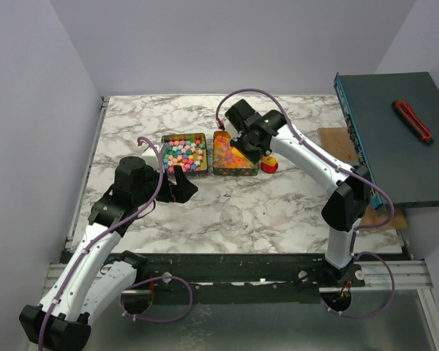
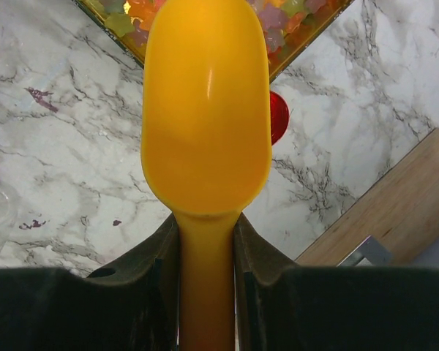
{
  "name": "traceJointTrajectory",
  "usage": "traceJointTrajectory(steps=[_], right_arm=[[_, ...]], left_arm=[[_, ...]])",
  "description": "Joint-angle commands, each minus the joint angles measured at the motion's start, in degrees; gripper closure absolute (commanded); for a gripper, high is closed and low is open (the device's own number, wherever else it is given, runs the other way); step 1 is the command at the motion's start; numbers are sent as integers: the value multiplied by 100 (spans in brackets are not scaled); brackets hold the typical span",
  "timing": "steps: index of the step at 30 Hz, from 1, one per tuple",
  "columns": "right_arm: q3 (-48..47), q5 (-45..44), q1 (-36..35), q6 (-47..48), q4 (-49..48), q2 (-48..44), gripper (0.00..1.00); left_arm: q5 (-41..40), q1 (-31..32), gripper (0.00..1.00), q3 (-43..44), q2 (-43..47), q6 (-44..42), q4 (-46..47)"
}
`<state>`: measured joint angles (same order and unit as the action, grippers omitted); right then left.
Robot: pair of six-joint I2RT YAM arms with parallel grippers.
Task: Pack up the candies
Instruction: Scoop the fake candies from the storage box.
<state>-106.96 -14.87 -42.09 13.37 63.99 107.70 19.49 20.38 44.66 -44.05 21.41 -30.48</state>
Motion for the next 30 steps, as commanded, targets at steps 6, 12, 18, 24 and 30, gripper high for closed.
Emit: traceJointTrajectory(steps=[6,12,18,24,30], right_arm=[[-537,-454,29,-370,796,561,99],[-599,-560,29,-462,935,771,99],[-679,-753,32,-489,990,1018,99],[-885,-869,34,-432,950,1296,99],[-1014,-922,56,-371,918,1528,99]], left_arm=[[-21,-17,1,-227,272,55,249],[-19,-17,1,-245,292,83,224],[-57,-8,1,-257,341,78,198],[-83,1,1,-257,339,74,175],[-105,28,1,-248,294,56,165]])
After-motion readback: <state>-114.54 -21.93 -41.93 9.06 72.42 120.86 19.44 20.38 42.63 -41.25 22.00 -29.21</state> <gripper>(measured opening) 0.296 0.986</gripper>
